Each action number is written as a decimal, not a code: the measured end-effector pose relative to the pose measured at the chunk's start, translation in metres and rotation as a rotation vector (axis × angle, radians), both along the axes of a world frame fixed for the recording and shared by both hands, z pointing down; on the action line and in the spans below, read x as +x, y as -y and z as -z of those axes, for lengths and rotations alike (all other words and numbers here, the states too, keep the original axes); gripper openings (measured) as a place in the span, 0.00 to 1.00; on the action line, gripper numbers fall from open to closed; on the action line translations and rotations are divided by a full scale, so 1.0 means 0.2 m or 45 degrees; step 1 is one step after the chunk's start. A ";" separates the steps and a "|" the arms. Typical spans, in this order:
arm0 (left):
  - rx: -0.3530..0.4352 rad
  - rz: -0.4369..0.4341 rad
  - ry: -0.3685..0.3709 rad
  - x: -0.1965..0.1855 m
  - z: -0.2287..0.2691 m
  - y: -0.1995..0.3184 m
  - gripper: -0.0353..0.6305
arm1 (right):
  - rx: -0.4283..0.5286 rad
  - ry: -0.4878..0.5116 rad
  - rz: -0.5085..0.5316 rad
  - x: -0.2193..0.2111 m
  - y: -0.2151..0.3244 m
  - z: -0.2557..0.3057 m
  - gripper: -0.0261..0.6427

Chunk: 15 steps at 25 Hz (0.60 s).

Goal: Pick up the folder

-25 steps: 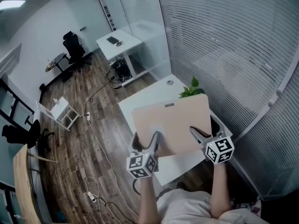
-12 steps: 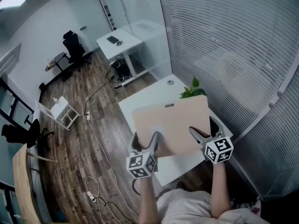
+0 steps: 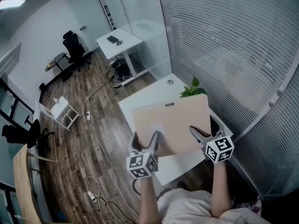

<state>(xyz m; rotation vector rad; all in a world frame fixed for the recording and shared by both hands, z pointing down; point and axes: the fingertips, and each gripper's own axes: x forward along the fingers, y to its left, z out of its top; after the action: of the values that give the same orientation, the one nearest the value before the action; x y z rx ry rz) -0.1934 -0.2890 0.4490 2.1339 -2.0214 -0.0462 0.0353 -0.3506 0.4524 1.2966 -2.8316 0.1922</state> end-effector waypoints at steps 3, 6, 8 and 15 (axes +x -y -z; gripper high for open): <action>-0.004 -0.007 0.001 0.01 -0.01 0.01 0.66 | -0.007 0.008 -0.003 0.01 0.00 -0.02 0.67; -0.009 -0.014 0.010 0.02 -0.01 0.01 0.66 | -0.014 0.020 -0.006 0.02 0.01 -0.03 0.67; -0.021 -0.015 0.014 0.02 -0.02 0.01 0.66 | -0.025 0.024 -0.008 0.02 0.01 -0.05 0.67; -0.019 -0.001 0.016 -0.01 -0.02 0.00 0.66 | -0.024 0.029 0.003 -0.01 0.00 -0.04 0.67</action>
<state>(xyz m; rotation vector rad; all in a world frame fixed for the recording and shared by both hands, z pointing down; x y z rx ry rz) -0.1963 -0.2890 0.4521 2.1312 -2.0219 -0.0174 0.0327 -0.3511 0.4610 1.2961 -2.8429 0.2351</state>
